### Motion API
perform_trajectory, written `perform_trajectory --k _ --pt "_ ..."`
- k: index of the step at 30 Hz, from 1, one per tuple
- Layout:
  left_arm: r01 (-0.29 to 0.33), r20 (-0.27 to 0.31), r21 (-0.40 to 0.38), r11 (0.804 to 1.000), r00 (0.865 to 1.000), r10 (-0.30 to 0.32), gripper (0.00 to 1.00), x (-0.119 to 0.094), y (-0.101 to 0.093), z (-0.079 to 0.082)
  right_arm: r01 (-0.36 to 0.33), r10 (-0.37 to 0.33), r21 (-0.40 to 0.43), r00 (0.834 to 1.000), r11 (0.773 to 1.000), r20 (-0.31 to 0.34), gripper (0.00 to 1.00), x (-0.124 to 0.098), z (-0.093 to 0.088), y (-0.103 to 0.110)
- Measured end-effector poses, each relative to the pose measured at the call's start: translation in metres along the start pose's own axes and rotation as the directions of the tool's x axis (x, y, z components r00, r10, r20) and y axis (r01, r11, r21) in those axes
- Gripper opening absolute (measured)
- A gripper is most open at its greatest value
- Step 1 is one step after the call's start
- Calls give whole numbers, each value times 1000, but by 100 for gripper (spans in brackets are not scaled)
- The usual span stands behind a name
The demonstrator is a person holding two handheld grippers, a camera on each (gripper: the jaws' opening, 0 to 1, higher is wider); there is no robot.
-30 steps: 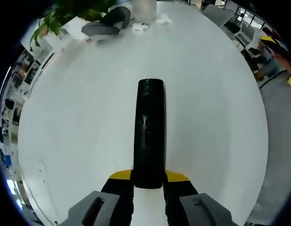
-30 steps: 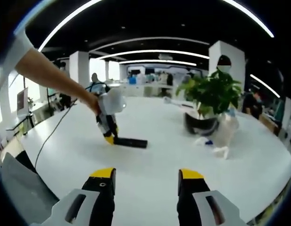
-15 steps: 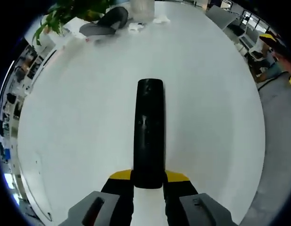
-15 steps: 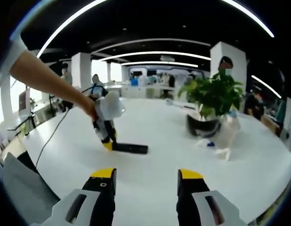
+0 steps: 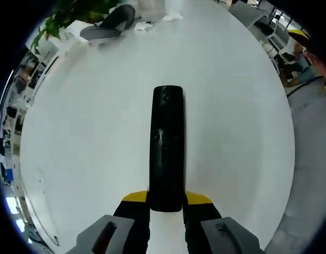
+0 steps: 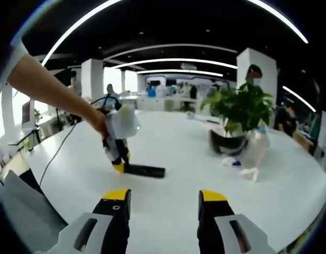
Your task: Press the specified remote control buttons in sequence, fully releasing each button before pressing the next.
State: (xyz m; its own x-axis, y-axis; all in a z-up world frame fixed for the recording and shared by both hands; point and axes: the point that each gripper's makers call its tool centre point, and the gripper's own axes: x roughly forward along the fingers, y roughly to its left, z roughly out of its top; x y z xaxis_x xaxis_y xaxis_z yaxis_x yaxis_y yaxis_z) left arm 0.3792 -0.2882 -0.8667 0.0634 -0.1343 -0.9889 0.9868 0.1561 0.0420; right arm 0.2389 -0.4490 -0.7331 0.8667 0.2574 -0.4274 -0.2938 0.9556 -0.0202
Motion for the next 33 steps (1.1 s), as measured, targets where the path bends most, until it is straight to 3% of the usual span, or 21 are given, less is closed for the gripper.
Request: perform_trajectory --k 21,33 --pt "-1 -37 -8 1000 999 1 22 -2 -26 -6 -16 17 -30 999 999 33 43 -4 7 8" --pt "-4 -41 -17 1000 999 3 23 -3 -43 -9 -14 15 -48 1000 999 17 37 -4 4 9"
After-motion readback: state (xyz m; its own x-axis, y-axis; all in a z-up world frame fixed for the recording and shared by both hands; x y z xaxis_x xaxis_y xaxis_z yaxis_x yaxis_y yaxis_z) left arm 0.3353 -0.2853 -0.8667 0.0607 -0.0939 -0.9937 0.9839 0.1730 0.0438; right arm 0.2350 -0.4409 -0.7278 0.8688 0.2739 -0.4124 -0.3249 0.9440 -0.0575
